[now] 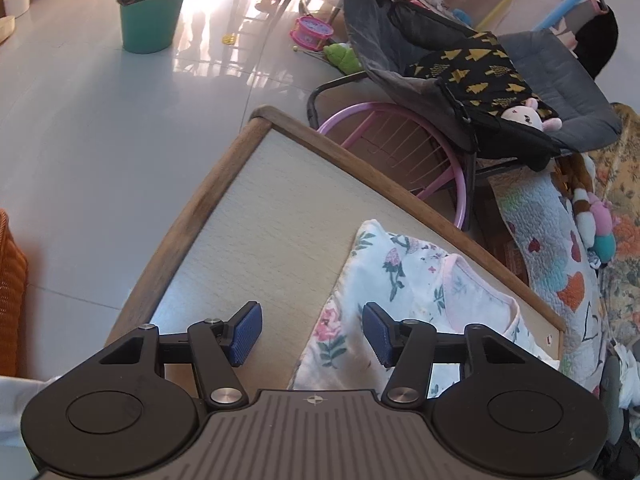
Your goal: Fold clothes
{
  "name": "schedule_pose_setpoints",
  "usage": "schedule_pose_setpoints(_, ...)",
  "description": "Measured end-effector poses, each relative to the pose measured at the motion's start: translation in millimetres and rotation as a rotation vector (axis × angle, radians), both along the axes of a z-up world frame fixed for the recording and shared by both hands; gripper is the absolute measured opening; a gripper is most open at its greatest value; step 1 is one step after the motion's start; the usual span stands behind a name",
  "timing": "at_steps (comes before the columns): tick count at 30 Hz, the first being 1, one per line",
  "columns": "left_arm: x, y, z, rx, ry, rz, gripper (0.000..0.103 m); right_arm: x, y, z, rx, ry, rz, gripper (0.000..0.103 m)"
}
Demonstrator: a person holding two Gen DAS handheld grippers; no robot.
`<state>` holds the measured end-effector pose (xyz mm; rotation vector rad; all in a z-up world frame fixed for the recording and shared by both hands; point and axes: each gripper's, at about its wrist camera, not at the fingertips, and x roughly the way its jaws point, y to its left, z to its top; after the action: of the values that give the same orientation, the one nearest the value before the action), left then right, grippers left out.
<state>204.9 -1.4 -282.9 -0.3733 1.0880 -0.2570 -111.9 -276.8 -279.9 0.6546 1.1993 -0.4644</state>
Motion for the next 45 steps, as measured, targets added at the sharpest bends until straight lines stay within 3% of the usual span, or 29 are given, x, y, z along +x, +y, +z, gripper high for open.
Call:
schedule_pose_setpoints(2, 2, -3, -3, -0.019, -0.003, 0.001, 0.055, 0, 0, -1, 0.005, 0.005, 0.001, 0.034)
schedule_pose_setpoints(4, 4, -8, -5, -0.017, -0.008, 0.004, 0.041, 0, 0, -3, 0.006, 0.015, 0.003, 0.034)
schedule_pose_setpoints(7, 7, -15, -7, -0.013, 0.000, -0.020, 0.029, 0, 0, -3, 0.008, 0.017, 0.007, 0.034)
schedule_pose_setpoints(15, 4, -25, -1, 0.003, -0.035, -0.042, 0.008, 0, -1, -3, 0.011, 0.016, 0.013, 0.034)
schedule_pose_setpoints(22, -7, -32, 16, -0.011, -0.090, -0.061, 0.007, -2, -2, -4, 0.017, 0.010, 0.001, 0.034)
schedule_pose_setpoints(31, -37, -77, 44, 0.029, -0.189, -0.272, 0.007, -4, -2, -2, 0.022, 0.004, -0.002, 0.034)
schedule_pose_setpoints(37, -43, -101, 30, 0.058, -0.143, -0.310, 0.007, -5, -3, -1, 0.021, 0.006, -0.004, 0.035)
schedule_pose_setpoints(45, -38, -105, 3, 0.047, -0.079, -0.269, 0.011, -4, -5, -2, 0.018, 0.010, -0.004, 0.035)
